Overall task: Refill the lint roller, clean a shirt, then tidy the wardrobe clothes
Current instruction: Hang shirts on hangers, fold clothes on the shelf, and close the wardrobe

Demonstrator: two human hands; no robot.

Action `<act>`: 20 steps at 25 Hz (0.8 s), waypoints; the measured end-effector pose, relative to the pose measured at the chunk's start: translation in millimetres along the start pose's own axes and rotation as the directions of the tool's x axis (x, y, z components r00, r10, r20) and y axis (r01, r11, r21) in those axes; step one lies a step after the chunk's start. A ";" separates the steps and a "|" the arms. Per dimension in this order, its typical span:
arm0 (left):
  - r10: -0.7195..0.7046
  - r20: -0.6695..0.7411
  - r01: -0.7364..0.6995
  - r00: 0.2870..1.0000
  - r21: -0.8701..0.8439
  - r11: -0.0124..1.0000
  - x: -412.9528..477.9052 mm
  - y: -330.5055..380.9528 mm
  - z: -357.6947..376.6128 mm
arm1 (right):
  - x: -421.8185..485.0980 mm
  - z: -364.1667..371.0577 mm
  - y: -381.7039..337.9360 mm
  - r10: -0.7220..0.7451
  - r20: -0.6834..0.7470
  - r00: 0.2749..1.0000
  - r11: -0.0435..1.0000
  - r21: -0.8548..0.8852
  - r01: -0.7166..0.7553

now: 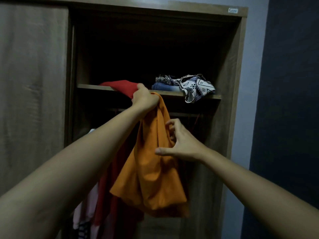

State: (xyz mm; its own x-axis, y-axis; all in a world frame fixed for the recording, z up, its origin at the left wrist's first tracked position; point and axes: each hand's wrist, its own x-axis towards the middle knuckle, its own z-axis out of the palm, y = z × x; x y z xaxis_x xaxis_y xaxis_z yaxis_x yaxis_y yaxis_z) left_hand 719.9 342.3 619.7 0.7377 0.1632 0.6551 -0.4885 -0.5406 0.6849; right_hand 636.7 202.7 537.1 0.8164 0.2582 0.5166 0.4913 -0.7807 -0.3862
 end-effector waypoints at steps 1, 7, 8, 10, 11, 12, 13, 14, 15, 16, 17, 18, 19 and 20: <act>-0.010 -0.019 0.010 1.000 -0.003 1.000 2.9 -0.3 -1.7 | 0.0 4.4 -1.9 0.012 0.018 1.000 0.999 -0.030 -0.012; -0.073 -0.045 0.072 0.996 -0.029 0.997 16.0 -17.9 -13.8 | 19.6 -1.0 -12.9 0.162 -0.137 0.977 0.984 0.103 -0.148; -0.076 -0.011 0.075 0.997 -0.067 0.995 16.6 -23.3 -16.5 | 25.0 -7.8 -17.7 0.218 -0.165 0.962 0.958 0.223 -0.179; -0.084 0.115 0.110 0.990 -0.235 0.966 13.3 -33.8 -20.9 | 35.8 -25.2 -29.2 0.267 -0.180 0.947 0.921 0.336 -0.196; -0.075 0.163 0.121 0.984 -0.295 0.948 9.7 -38.3 -21.9 | 41.0 -32.8 -34.4 0.287 -0.186 0.940 0.904 0.378 -0.201; -0.041 0.176 0.094 0.983 -0.302 0.949 6.2 -44.1 -22.7 | 46.4 -38.1 -36.7 0.313 -0.196 0.929 0.882 0.421 -0.209; 0.024 0.161 0.023 0.987 -0.282 0.959 0.6 -49.8 -24.0 | 51.0 -41.8 -39.1 0.355 -0.185 0.916 0.831 0.512 -0.218; 0.102 0.141 -0.055 0.985 -0.304 0.951 -8.0 -55.3 -25.5 | 54.7 -42.3 -38.1 0.392 -0.165 0.905 0.767 0.602 -0.222; 0.169 0.127 -0.107 0.977 -0.396 0.912 -19.9 -57.0 -29.1 | 56.2 -41.9 -36.8 0.428 -0.146 0.892 0.700 0.678 -0.225; 0.205 0.114 -0.116 0.972 -0.523 0.845 -33.5 -58.6 -33.0 | 60.2 -40.0 -29.1 0.458 -0.125 0.880 0.656 0.716 -0.240; 0.220 0.113 -0.099 0.969 -0.637 0.764 -44.8 -59.1 -35.8 | 61.7 -37.7 -26.9 0.500 -0.119 0.858 0.621 0.739 -0.260; 0.262 0.122 -0.098 0.957 -0.718 0.689 -56.8 -62.9 -39.7 | 63.8 -37.4 -24.3 0.526 -0.138 0.839 0.611 0.748 -0.260; 0.334 0.139 -0.115 0.932 -0.762 0.638 -65.4 -67.8 -43.8 | 65.6 -38.2 -22.8 0.554 -0.146 0.820 0.597 0.755 -0.269; 0.414 0.166 -0.162 0.895 -0.743 0.649 -70.8 -71.3 -45.1 | 64.9 -39.8 -25.4 0.566 -0.138 0.813 0.585 0.762 -0.278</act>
State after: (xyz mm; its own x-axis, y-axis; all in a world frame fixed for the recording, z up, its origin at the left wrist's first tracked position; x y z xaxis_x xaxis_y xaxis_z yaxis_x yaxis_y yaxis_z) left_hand 681.4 406.5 538.9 0.5355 -0.2151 0.8167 -0.7831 0.2357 0.5755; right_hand 665.1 216.6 610.8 0.8997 -0.3103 0.3069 0.2918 -0.0955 -0.9517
